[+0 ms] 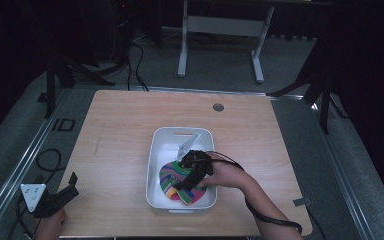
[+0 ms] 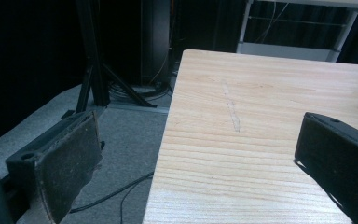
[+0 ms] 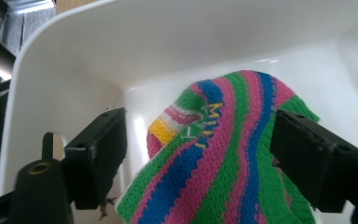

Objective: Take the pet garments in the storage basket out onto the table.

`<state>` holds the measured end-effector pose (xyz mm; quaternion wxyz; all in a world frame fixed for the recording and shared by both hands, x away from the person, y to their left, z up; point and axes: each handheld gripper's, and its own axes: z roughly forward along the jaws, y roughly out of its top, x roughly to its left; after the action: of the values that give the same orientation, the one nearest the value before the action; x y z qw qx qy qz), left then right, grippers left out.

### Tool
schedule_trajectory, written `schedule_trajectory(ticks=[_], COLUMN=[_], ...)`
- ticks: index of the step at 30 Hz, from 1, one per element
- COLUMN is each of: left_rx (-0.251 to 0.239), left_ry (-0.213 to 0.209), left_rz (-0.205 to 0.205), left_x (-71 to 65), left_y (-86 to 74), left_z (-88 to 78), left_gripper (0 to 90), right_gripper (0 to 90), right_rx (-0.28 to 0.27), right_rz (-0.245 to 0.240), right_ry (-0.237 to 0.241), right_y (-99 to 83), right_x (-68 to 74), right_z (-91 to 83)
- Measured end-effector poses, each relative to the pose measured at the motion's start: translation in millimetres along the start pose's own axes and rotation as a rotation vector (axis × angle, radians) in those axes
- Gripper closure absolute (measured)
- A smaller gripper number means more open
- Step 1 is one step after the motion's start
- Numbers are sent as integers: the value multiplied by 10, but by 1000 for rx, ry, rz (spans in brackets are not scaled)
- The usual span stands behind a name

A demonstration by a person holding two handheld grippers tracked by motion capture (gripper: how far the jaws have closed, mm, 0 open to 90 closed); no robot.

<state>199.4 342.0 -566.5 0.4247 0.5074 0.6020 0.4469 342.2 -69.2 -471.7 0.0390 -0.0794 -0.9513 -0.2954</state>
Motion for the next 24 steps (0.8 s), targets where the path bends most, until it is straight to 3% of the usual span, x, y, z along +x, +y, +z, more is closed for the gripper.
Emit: schedule_trajectory(ticks=[3,7,10,16,22,24], left_rx=[-1,-1,0,1,1,1], left_ry=[-1,-1,0,1,3,3], left_rz=[1,-1,-2,-1,-3,-3], left_x=[0,1,0,1,1,1], left_y=[0,0,0,0,1,1], left_z=[-1,0,1,1,2,2], left_gripper=[9,9,9,9,9,9], right_gripper=[224,228,281,364,646,687], right_rx=[24,92,122,244,279,276], right_rz=[-3,-2,1,-14,-36,-37], right_ry=[1,-40,-28,-28,-62,-63], right_y=[35,66,84,100,104,102], right_x=[8,25,35,96,133,135], right_z=[66,161,203,325,364,350])
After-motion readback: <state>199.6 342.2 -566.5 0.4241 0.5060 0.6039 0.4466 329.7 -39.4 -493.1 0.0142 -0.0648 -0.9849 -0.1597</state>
